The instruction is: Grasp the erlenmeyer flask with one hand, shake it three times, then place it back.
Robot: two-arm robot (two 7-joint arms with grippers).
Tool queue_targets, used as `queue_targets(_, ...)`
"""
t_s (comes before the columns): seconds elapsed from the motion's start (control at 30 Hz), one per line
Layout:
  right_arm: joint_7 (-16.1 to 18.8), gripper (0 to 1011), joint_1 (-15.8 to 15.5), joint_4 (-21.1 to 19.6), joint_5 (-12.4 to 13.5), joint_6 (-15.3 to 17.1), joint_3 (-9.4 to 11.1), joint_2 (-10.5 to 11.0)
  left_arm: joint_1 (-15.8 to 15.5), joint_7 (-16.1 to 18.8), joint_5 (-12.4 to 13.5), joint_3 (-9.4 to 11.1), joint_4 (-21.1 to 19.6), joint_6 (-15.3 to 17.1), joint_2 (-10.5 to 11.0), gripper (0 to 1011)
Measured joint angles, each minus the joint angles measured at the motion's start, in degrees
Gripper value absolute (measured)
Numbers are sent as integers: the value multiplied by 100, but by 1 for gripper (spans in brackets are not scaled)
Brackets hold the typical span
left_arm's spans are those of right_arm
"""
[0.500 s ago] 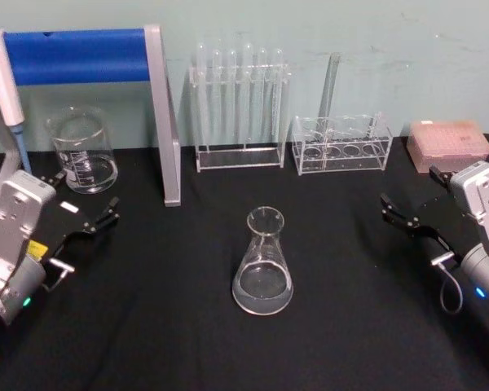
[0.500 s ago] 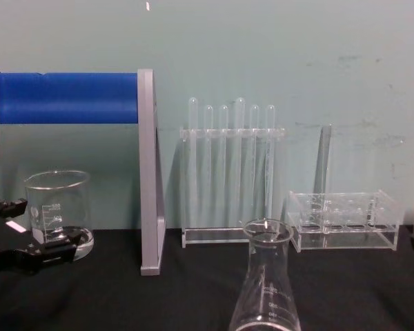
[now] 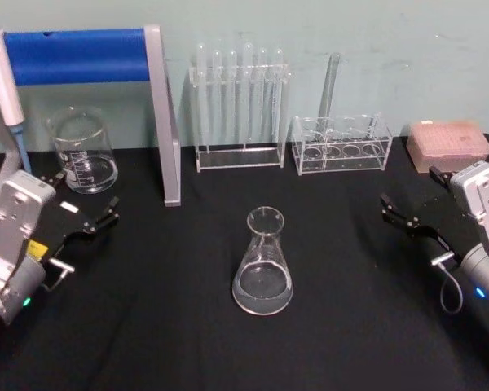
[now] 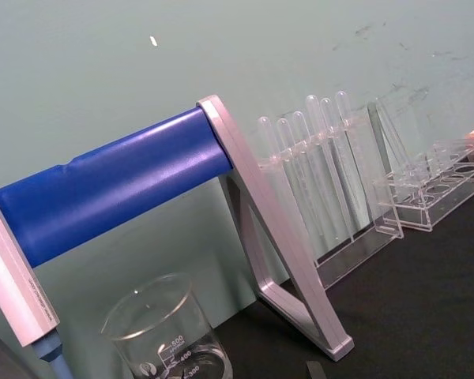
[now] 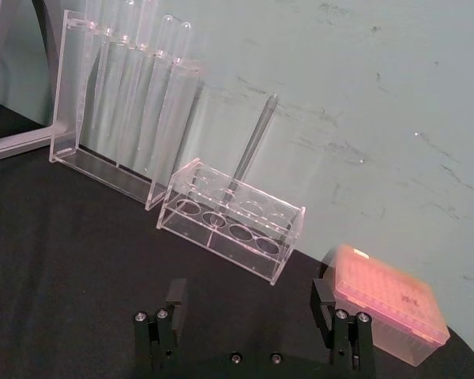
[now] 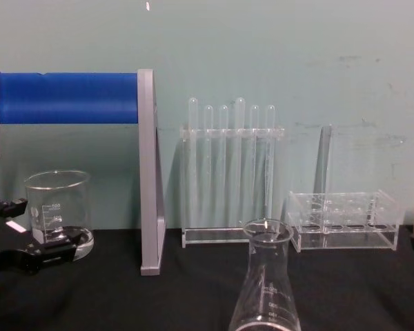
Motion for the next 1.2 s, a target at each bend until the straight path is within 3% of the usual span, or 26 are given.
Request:
queue_targets(0.3,213,1000,-8,-55,-38,131,63,69,-1,0,0,0,0,0,0,1001)
queue_targets(0.4,396,1000,-73,-163,91,190,165,134,0,0,0,0,0,0,0,1001)
queue_targets(0.6,953,1000,-286,-577,461,408,330,367,0,0,0,0,0,0,0,1001)
queue_targets(0.83,1838,1000,-520,-1126,929,509,415,607,0,0,0,0,0,0,0,1001)
queue_targets(1.2,2776,1000,-450,-1365,1263,567,318,504,0,0,0,0,0,0,0,1001)
